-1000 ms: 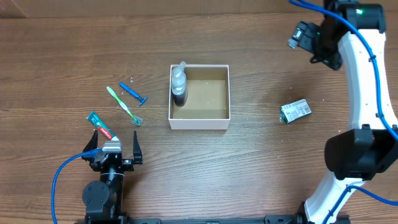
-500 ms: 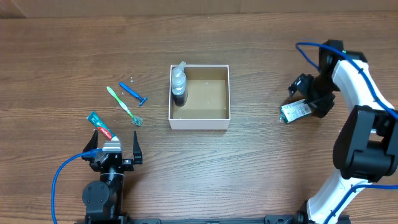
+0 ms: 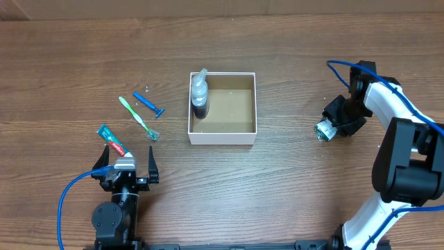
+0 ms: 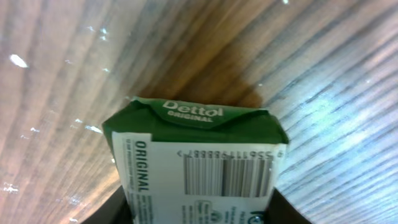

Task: Pack container
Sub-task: 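Move the right gripper to the green Dettol soap bar and grasp it, then carry the soap bar with the right gripper into the box and release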

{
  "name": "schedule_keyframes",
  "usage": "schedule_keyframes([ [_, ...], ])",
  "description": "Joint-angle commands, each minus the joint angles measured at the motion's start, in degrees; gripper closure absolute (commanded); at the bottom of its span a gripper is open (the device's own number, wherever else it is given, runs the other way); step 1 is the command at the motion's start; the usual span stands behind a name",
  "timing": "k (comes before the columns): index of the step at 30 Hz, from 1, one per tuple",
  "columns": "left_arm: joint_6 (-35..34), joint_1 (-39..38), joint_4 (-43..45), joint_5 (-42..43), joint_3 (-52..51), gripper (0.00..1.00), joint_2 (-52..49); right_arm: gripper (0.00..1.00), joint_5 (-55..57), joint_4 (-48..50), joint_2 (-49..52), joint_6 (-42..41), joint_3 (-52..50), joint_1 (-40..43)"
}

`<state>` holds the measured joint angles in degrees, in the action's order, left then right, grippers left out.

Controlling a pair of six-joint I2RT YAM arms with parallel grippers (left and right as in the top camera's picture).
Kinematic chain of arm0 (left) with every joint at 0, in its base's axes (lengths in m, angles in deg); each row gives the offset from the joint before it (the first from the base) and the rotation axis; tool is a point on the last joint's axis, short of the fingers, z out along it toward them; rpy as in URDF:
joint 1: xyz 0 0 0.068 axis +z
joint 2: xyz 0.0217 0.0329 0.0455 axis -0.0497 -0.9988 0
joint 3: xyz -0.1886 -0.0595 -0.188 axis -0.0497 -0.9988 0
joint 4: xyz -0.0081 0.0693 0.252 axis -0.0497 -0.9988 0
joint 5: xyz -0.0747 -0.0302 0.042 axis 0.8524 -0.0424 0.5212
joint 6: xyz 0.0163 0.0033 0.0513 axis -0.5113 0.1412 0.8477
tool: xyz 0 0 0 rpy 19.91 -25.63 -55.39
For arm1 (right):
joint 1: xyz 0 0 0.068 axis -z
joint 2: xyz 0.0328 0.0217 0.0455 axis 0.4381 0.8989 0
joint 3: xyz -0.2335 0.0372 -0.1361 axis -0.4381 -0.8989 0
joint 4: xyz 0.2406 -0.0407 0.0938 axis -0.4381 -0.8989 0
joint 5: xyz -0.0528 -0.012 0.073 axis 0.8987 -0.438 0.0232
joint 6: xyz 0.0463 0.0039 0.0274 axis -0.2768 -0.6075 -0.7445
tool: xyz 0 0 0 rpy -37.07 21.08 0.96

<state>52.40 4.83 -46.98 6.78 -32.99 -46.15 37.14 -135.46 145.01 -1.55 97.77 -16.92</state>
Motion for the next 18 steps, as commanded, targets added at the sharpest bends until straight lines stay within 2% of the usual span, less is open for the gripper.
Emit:
schedule_keyframes([
  [1,0.04,0.24,-0.02,-0.37,-0.20,0.00,0.50,0.69,-2.05,3.37,0.79,2.27,-1.60,-0.11],
  [6,0.04,0.24,-0.02,-0.37,-0.20,0.00,0.50,0.66,-6.14,1.01,-0.94,10.01,4.90,-0.09],
  [12,0.04,0.24,-0.02,-0.37,-0.20,0.00,0.50,0.60,-35.43,-2.12,-9.79,27.10,17.42,-1.53],
  [14,0.04,0.24,-0.02,-0.37,-0.20,0.00,0.50,0.59,-40.74,-1.01,-12.02,29.18,18.43,-4.28],
  [18,0.04,0.24,-0.02,-0.37,-0.20,0.00,0.50,0.59,-40.98,2.91,-12.92,30.23,18.40,-15.02],
])
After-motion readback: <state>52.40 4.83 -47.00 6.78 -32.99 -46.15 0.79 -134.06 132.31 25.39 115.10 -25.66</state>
